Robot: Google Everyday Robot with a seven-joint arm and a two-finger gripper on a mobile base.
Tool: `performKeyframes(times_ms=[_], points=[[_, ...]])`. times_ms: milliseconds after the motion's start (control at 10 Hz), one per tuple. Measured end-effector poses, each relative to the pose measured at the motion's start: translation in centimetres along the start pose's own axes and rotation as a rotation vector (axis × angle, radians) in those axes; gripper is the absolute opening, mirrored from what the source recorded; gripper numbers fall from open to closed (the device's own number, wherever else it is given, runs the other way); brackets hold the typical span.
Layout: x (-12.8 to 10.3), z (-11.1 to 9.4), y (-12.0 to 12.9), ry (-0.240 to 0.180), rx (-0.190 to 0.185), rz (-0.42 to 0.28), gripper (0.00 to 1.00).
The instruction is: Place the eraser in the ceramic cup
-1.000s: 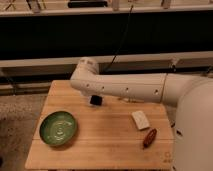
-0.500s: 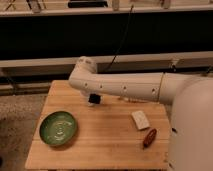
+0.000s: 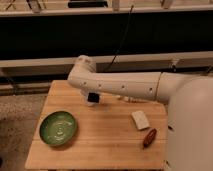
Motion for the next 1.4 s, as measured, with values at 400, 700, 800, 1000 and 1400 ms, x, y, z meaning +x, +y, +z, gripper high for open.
performKeyframes(times_ms=[400, 700, 800, 1000, 1400], points=[[0.4, 0.3, -0.7, 0.001, 0.005, -0.023, 0.47], [0.5, 0.3, -1.0, 0.002, 0.007, -0.028, 0.68], [0.5, 0.3, -1.1, 0.003, 0.008, -0.029, 0.74], [0.5, 0.4, -1.2, 0.002, 0.012, -0.029, 0.80], [0.5, 0.4, -1.5, 0.003, 0.017, -0.036, 0.80]])
